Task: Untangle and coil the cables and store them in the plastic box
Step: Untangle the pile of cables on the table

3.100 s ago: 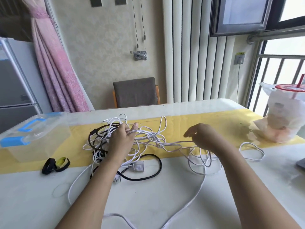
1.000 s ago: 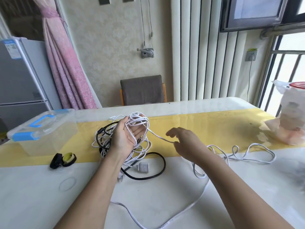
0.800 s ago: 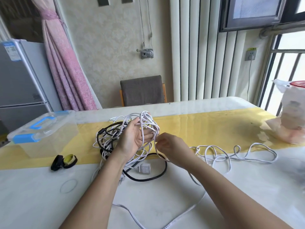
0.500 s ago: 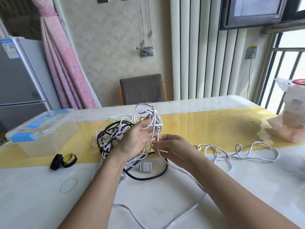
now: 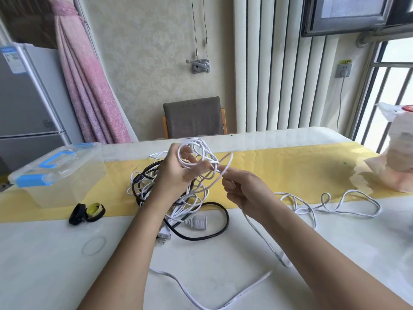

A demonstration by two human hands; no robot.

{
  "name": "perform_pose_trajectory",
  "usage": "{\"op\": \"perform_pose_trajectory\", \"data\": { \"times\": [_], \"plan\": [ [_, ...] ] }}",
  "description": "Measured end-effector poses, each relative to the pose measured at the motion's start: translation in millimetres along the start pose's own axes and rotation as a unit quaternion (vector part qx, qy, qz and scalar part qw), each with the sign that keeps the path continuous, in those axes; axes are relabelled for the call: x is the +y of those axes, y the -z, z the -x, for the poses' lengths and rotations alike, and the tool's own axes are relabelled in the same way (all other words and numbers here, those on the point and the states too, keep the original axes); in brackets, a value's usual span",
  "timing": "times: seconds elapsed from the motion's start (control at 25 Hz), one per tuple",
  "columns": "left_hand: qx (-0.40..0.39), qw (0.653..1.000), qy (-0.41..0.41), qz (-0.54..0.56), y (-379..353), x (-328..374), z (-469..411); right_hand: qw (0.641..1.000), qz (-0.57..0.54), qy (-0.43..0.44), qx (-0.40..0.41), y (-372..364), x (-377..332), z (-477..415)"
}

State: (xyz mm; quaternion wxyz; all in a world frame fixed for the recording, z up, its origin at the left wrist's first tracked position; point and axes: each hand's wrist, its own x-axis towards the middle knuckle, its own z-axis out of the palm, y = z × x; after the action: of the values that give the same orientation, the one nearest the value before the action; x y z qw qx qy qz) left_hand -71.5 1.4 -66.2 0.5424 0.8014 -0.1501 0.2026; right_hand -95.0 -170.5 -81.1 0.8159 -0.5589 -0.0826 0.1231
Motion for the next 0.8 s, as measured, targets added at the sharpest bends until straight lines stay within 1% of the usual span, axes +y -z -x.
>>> {"op": "perform_pose_trajectory", "data": {
  "times": [0.08, 0.12, 0.2, 0.28, 0.4, 0.44, 0.48, 0.56, 0.6, 0.68, 0.8],
  "plan": [
    [-0.107, 0.989, -0.030, -0.097, -9.3, 2.9, 6.5, 1.000, -0.006, 0.012, 0.008, 4.3, 1.2, -3.6],
    [-0.134, 0.980, -0.047, -0.141, -16.0, 2.4, 9.9, 1.000, -0.007, 0.019, 0.008, 6.4, 1.9, -4.5],
    [-0.150, 0.964, -0.061, -0.211, -27.7, 0.4, 12.8, 0.999, -0.005, 0.035, 0.011, 8.3, 1.9, -6.0],
    [-0.125, 0.953, -0.078, -0.263, -31.7, -4.5, 11.5, 0.998, 0.017, 0.054, 0.036, 7.8, -0.3, -5.5],
    [-0.025, 0.955, -0.132, -0.266, -31.1, -3.7, 10.5, 0.983, 0.114, 0.102, 0.099, 7.9, -4.4, -3.1],
    [-0.012, 0.955, -0.138, -0.263, -31.1, -1.4, 11.4, 0.976, 0.142, 0.112, 0.120, 9.6, -4.7, -3.5],
    [-0.015, 0.956, -0.142, -0.256, -31.3, -2.3, 12.0, 0.969, 0.165, 0.118, 0.139, 11.5, -5.2, -3.7],
    [-0.017, 0.965, -0.163, -0.205, -31.1, 0.8, 12.4, 0.954, 0.219, 0.127, 0.161, 15.8, -6.9, -3.0],
    [-0.005, 0.969, -0.172, -0.175, -30.1, 3.2, 12.1, 0.942, 0.263, 0.131, 0.161, 17.7, -7.5, -2.5],
    [0.039, 0.971, -0.191, -0.139, -26.8, 5.3, 7.9, 0.905, 0.379, 0.145, 0.130, 17.9, -6.8, -1.0],
    [0.088, 0.958, -0.228, -0.151, -20.1, 7.1, 5.3, 0.828, 0.526, 0.190, 0.027, 8.1, 0.2, 1.3]
  ]
}}
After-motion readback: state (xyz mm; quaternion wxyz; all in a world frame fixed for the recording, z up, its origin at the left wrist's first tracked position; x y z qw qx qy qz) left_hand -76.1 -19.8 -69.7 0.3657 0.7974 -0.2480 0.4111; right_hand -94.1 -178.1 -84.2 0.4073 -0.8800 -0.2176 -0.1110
